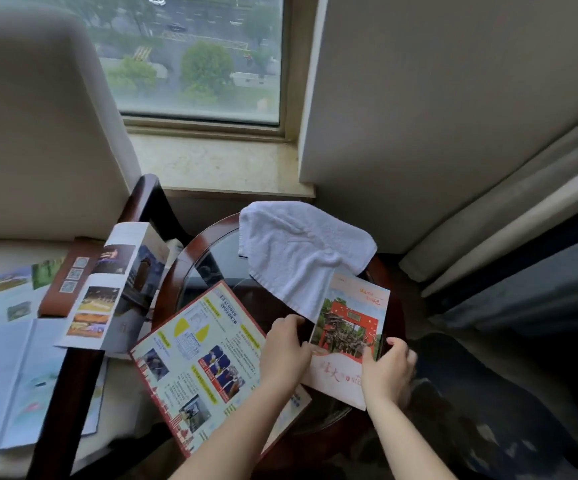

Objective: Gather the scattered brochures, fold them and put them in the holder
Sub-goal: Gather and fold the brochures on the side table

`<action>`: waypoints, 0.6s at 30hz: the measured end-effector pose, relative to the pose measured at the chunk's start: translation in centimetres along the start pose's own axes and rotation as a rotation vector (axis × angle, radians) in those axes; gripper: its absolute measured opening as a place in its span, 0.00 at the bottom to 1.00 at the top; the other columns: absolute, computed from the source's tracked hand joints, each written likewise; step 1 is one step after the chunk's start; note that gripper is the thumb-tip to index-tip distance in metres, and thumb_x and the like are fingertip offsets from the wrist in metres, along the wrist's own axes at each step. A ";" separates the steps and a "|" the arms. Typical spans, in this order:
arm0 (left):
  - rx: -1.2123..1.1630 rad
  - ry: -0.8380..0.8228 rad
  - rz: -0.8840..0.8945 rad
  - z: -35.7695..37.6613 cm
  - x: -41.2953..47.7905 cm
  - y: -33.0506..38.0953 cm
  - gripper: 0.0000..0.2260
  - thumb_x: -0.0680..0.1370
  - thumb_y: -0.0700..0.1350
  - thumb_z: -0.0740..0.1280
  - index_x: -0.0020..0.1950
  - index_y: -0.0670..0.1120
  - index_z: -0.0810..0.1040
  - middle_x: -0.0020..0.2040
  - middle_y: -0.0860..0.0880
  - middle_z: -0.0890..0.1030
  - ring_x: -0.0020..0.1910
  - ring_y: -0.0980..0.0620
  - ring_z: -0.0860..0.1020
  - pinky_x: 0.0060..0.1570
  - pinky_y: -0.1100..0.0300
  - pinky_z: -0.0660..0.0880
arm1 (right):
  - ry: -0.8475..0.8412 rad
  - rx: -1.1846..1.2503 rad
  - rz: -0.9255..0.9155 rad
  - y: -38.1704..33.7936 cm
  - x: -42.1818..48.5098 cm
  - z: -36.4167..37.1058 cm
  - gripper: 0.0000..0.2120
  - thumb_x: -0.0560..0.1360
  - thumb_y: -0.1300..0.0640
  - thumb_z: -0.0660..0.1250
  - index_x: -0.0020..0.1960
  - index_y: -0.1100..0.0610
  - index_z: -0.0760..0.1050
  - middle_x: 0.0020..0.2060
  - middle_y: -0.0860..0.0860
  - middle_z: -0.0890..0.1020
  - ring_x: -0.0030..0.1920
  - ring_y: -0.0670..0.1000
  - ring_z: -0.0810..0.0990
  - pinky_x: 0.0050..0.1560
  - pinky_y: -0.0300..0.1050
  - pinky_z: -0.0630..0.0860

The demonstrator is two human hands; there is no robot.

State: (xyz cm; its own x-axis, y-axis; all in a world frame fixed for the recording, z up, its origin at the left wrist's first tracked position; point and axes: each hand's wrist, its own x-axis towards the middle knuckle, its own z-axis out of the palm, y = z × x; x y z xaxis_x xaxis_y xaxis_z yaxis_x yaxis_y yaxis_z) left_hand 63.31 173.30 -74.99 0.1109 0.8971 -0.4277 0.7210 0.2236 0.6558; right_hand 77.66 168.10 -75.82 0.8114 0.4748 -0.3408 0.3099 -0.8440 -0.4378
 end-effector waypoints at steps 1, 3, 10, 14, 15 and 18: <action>-0.049 0.056 -0.021 -1.3 -0.7 -1.3 0.18 0.74 0.40 0.64 0.64 0.49 0.74 0.59 0.51 0.76 0.59 0.52 0.75 0.54 0.59 0.74 | 0.033 0.045 -0.082 -0.2 -1.1 0.1 0.17 0.75 0.56 0.69 0.62 0.54 0.71 0.60 0.54 0.73 0.56 0.56 0.77 0.44 0.49 0.73; -0.113 0.201 -0.121 -4.1 -2.1 -4.7 0.19 0.74 0.40 0.65 0.64 0.50 0.74 0.61 0.51 0.76 0.59 0.52 0.75 0.56 0.58 0.73 | -0.031 0.065 -0.299 -0.2 -4.2 0.9 0.12 0.75 0.60 0.67 0.57 0.50 0.73 0.57 0.48 0.72 0.56 0.53 0.77 0.47 0.47 0.76; 0.275 0.246 -0.176 -11.4 -2.8 -14.9 0.22 0.74 0.46 0.68 0.67 0.48 0.69 0.67 0.48 0.72 0.68 0.47 0.68 0.62 0.51 0.71 | -0.555 -0.348 -0.801 -0.9 -13.0 5.9 0.23 0.75 0.47 0.66 0.67 0.43 0.62 0.65 0.42 0.66 0.69 0.46 0.66 0.67 0.43 0.68; 0.440 0.065 -0.198 -12.4 0.6 -15.2 0.36 0.69 0.54 0.73 0.72 0.47 0.60 0.73 0.42 0.62 0.72 0.41 0.63 0.68 0.47 0.68 | -0.617 -0.517 -0.808 -0.6 -14.4 7.7 0.34 0.74 0.47 0.67 0.75 0.44 0.54 0.75 0.47 0.57 0.76 0.51 0.55 0.75 0.51 0.58; 0.449 0.068 -0.206 -12.4 1.3 -15.0 0.39 0.68 0.55 0.75 0.72 0.48 0.60 0.73 0.41 0.62 0.71 0.40 0.63 0.67 0.45 0.68 | -0.602 -0.518 -0.797 -0.5 -14.6 7.9 0.35 0.75 0.48 0.67 0.76 0.44 0.53 0.76 0.47 0.55 0.77 0.51 0.53 0.76 0.51 0.57; 0.482 0.084 -0.212 -12.6 2.3 -14.9 0.48 0.62 0.60 0.77 0.74 0.49 0.57 0.74 0.41 0.59 0.73 0.40 0.60 0.69 0.44 0.63 | -0.571 -0.494 -0.781 -0.1 -14.7 8.1 0.36 0.75 0.49 0.67 0.77 0.43 0.51 0.78 0.46 0.52 0.78 0.50 0.51 0.77 0.50 0.54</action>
State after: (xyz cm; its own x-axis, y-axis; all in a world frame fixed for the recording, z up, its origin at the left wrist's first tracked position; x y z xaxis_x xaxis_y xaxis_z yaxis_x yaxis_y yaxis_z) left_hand 44.18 176.85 -77.96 -0.1120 0.8830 -0.4559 0.9565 0.2201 0.1914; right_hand 61.72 163.22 -77.55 -0.0072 0.8627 -0.5057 0.9096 -0.2045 -0.3617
